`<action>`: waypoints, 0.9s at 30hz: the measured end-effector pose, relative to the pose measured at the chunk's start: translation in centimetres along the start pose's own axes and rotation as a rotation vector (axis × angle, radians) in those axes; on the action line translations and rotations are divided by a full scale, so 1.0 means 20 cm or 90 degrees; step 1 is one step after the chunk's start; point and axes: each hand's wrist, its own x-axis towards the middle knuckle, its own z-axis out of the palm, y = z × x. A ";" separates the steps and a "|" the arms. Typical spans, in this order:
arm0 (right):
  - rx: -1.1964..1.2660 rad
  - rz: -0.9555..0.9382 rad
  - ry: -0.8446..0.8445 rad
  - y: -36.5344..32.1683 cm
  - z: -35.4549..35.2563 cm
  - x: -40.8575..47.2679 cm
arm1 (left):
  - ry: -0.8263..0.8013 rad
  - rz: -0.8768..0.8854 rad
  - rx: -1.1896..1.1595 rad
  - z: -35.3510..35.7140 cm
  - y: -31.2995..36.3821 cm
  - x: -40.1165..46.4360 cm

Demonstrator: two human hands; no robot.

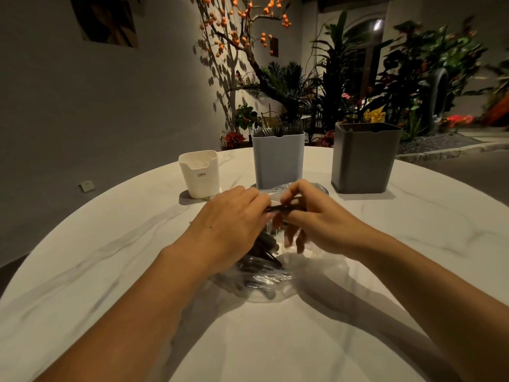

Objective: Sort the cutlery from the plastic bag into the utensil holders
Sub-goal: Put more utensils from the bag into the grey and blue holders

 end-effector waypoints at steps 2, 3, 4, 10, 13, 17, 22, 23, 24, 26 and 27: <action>0.019 -0.028 0.066 -0.03 -0.02 0.02 | 0.002 -0.088 -0.110 0.01 -0.01 0.00; 0.023 -0.049 0.093 -0.05 -0.02 0.03 | 0.008 -0.139 -0.201 0.01 -0.01 0.00; 0.026 -0.069 0.120 -0.06 -0.03 0.04 | 0.025 -0.184 -0.303 0.01 0.01 0.01; 0.042 -0.124 0.204 -0.16 -0.03 0.15 | 0.079 -0.361 -0.629 -0.03 0.07 0.14; 0.022 -0.112 0.203 -0.22 -0.07 0.21 | 0.071 -0.412 -0.747 -0.06 0.07 0.19; 0.009 -0.120 0.194 -0.30 -0.13 0.30 | 0.079 -0.434 -0.786 -0.09 0.07 0.28; -0.031 -0.158 0.202 -0.37 -0.21 0.41 | 0.096 -0.436 -0.762 -0.10 0.01 0.40; -0.049 -0.167 0.215 -0.37 -0.23 0.43 | 0.082 -0.426 -0.750 -0.10 -0.01 0.42; -0.078 -0.177 0.230 -0.38 -0.25 0.46 | 0.068 -0.413 -0.734 -0.10 -0.02 0.45; -0.130 -0.194 0.257 -0.40 -0.29 0.50 | 0.063 -0.398 -0.687 -0.10 -0.03 0.50; -0.142 -0.202 0.269 -0.41 -0.31 0.52 | 0.085 -0.401 -0.654 -0.10 -0.05 0.53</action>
